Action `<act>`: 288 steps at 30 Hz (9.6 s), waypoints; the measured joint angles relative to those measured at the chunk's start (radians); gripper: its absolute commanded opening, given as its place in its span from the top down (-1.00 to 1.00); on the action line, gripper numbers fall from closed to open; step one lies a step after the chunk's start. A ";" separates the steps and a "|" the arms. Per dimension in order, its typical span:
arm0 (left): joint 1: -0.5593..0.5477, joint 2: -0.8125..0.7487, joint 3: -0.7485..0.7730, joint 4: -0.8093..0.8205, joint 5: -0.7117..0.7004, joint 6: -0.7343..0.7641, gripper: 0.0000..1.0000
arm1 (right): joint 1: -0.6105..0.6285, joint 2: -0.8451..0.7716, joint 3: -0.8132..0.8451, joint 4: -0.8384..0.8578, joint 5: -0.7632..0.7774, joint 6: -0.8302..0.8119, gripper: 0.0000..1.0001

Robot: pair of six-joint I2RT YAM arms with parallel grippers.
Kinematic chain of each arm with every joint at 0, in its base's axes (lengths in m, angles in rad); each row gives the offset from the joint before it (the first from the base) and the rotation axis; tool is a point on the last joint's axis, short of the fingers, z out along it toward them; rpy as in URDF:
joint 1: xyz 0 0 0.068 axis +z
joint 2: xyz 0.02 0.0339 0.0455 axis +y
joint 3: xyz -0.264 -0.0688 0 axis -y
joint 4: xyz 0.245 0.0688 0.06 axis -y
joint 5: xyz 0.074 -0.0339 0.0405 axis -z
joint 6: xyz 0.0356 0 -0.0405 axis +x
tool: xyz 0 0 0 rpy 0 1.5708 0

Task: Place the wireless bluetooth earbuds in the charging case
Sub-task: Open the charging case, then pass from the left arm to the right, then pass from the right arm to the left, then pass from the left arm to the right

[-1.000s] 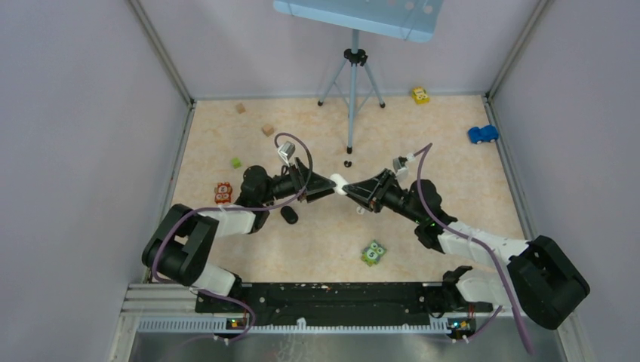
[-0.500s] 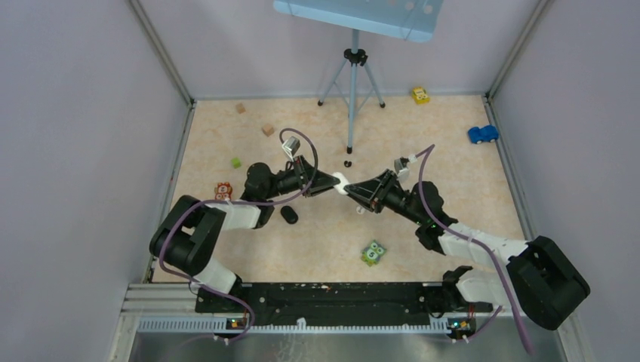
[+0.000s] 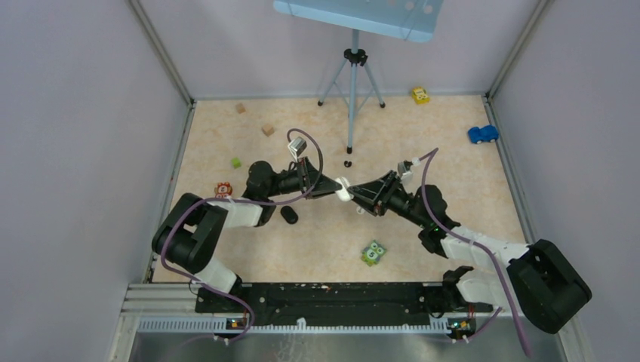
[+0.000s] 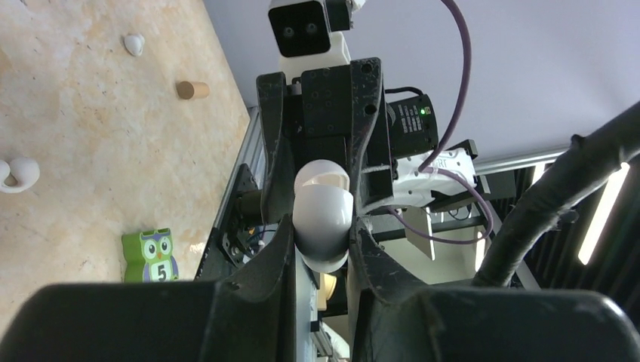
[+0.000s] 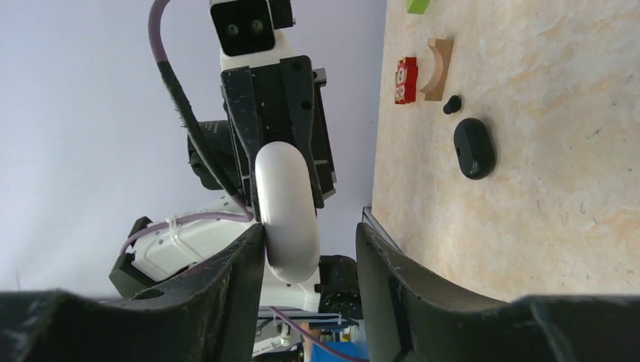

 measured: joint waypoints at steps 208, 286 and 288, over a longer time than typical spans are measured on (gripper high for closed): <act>-0.098 -0.035 0.559 -1.494 0.187 1.282 0.26 | 0.200 -0.096 0.495 -1.062 -0.006 -1.660 1.00; -0.121 -0.500 0.046 -0.751 -0.524 1.104 1.00 | 0.003 -0.313 0.293 -0.873 0.364 -0.611 -0.83; -0.124 -0.513 -0.019 -0.662 -0.588 1.086 1.00 | 0.002 -0.301 0.205 -0.731 0.307 -0.493 -0.82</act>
